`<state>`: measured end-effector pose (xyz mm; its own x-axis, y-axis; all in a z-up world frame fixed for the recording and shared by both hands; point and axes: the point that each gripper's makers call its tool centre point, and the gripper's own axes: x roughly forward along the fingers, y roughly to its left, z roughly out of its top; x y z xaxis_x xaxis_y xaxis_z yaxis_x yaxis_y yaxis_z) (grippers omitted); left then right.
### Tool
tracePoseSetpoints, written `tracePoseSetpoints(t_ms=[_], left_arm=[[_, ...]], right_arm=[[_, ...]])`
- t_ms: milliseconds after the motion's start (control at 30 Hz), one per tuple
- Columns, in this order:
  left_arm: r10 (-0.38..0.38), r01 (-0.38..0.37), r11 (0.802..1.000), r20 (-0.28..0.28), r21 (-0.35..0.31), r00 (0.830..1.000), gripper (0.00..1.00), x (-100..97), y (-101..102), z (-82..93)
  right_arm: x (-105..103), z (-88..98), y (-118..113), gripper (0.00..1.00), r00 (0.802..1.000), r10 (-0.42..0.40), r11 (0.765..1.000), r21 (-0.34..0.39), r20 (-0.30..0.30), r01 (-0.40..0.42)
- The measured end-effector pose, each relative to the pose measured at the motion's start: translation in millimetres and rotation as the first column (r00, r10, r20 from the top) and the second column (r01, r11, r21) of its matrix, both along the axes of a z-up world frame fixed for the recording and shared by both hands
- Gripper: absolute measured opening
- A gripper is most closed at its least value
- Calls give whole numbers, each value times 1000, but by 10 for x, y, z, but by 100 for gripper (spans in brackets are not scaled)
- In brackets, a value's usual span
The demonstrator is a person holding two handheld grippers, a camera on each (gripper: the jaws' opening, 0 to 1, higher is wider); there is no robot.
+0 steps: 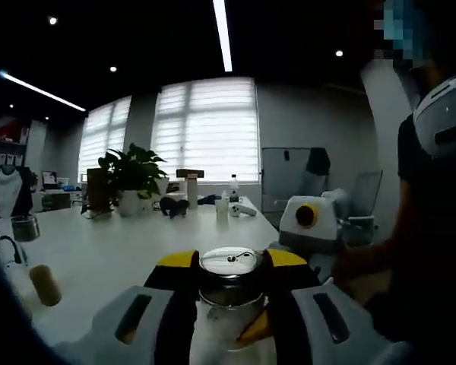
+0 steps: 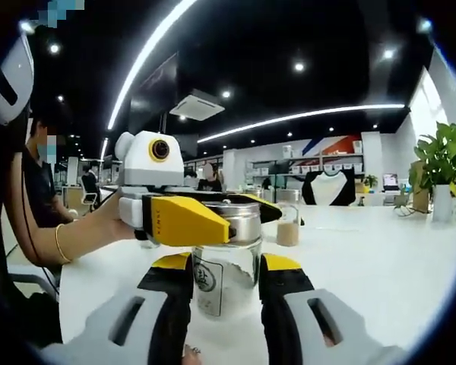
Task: Rotate the seasoning bottle until the label or dispensing opening points toward the visible target arrow and the bottle remains upright within the marked orientation range
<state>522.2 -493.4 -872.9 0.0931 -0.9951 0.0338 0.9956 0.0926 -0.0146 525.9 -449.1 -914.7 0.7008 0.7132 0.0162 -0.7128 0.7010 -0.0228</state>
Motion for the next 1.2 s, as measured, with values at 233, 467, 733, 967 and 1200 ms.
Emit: tracePoseSetpoints(t_ms=[233,467,733,967,1200], left_arm=[[14,-15,1000,38,16,999,35,-2,-19,3],[85,-87,996,63,32,994,35,35,5,-11],[248,-250,966,33,64,968,35,104,110,39],[382,-381,924,-43,39,923,34,167,231,30],[503,-502,864,-63,35,862,34,187,310,4]], right_arm=[[16,6,-26,31,999,-51,999,-8,12,51],[59,-12,-41,31,996,-92,996,7,-5,92],[93,56,1,31,991,-132,991,33,8,132],[142,70,39,31,985,-171,985,22,17,171],[169,46,84,31,981,-195,981,16,16,195]])
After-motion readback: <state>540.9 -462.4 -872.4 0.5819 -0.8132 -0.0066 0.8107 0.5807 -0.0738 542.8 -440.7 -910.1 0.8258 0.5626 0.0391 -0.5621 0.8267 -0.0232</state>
